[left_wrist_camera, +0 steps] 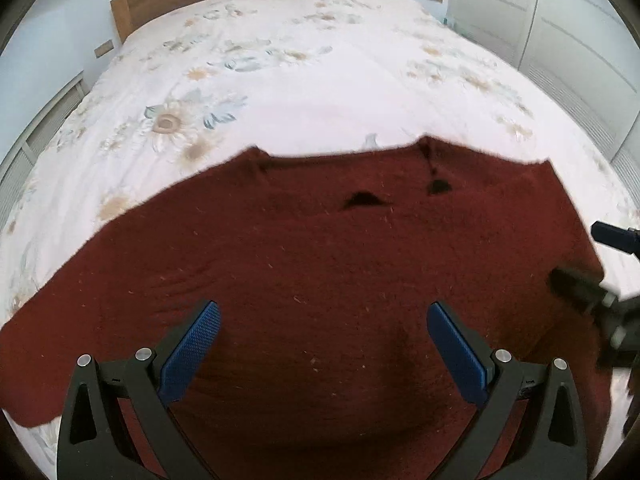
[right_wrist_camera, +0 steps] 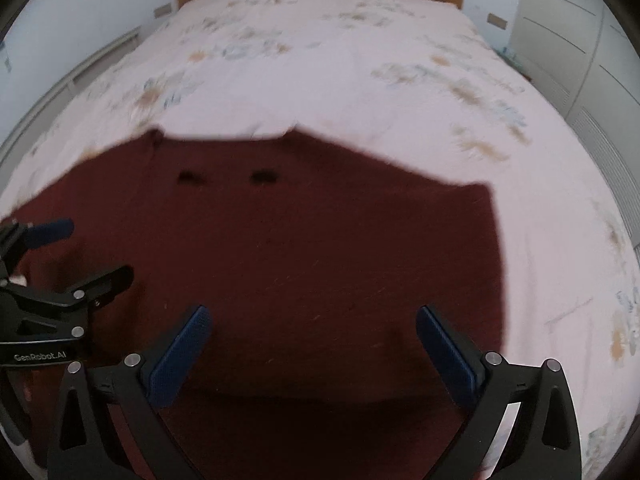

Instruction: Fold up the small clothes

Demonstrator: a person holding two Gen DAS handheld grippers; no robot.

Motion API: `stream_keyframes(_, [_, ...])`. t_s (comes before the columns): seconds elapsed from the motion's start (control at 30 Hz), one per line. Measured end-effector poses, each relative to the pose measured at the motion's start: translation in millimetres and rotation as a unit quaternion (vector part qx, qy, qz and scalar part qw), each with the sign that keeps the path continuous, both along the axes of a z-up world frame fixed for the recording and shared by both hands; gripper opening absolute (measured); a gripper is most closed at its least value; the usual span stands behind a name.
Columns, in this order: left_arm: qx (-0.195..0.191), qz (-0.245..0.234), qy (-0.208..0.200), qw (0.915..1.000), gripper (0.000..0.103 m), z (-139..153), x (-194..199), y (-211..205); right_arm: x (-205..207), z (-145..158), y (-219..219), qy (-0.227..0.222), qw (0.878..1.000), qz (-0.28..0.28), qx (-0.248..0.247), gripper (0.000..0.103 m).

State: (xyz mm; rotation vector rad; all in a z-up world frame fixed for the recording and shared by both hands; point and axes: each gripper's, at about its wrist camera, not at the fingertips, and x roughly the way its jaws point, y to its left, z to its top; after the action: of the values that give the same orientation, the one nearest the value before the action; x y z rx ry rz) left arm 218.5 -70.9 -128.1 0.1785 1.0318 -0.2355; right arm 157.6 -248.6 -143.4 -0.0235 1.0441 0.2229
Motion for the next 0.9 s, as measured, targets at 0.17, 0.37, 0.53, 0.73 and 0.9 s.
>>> stream_keyframes(0.17, [0.036, -0.001, 0.029, 0.9989, 0.102, -32, 1, 7, 0, -32, -6, 0.012, 0.999, -0.008, -0.03, 0.102])
stream_keyframes(0.37, [0.024, 0.014, 0.036, 0.999, 0.102, -41, 2, 46, 0, -34, -50, 0.012, 0.999, -0.029, -0.009, 0.102])
stream_keyframes(0.53, [0.014, 0.026, 0.042, 0.9987, 0.102, -44, 6, 66, -4, -34, -51, 0.01, 1.0, -0.016, -0.021, 0.102])
stream_keyframes(0.73, [0.01, 0.028, 0.03, 0.9991, 0.102, -51, 6, 70, -4, -49, -47, 0.015, 0.999, -0.033, -0.007, 0.102])
stream_keyframes(0.9, [0.009, 0.032, 0.018, 0.9993, 0.102, -56, 0, 68, -8, -50, -42, 0.001, 0.999, -0.038, -0.015, 0.102])
